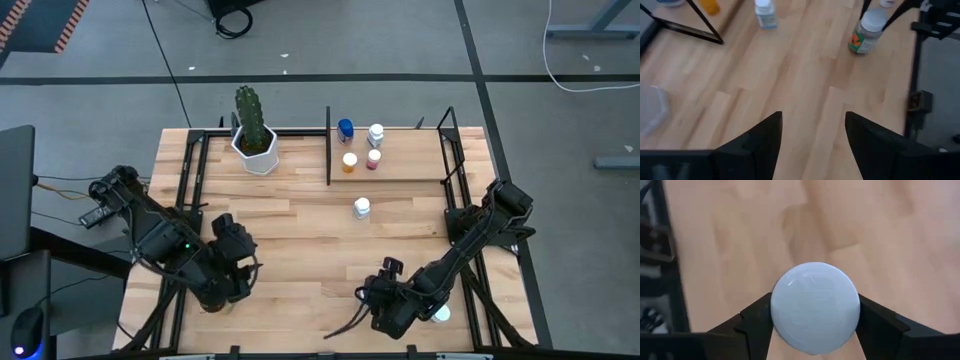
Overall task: Pick and place medicine bottles onto shelf by color
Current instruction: Put the green pill bottle on the shelf
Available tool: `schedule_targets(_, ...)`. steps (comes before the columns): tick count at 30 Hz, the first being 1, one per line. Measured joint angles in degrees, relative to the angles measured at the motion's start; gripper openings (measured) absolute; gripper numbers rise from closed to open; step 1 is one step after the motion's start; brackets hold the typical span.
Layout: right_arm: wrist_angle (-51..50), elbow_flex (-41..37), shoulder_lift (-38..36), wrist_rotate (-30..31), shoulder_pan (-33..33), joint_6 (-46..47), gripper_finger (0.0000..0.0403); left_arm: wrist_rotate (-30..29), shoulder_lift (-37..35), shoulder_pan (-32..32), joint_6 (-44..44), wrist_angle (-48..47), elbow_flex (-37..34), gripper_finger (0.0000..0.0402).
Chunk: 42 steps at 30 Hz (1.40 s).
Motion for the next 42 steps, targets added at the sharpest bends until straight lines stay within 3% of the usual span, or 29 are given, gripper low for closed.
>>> schedule_targets(8,-19.85,11.63,-1.25,5.81,-5.17,2.88,0.0244,-0.08,0.02,7.85,8.57,0.19,0.0,0.0207)
schedule_targets(16,-31.67,23.05,-1.57,1.26,-15.39,1.34,0.0245,1.15,0.02,18.01,22.35,2.19,0.0,0.0195)
schedule_targets(23,-40.06,32.99,-2.82,1.53,-26.88,-4.27,0.0246,4.18,0.02,26.76,33.5,4.92,0.0,0.0193)
schedule_targets(32,-41.97,33.96,-9.38,3.3,-46.81,-11.58,0.0246,12.1,0.02,35.61,40.43,10.79,0.0,0.0185)
schedule_targets(42,-42.16,33.91,-10.17,4.08,-66.83,-21.29,0.0247,18.18,0.02,39.62,43.63,18.61,0.0,0.018)
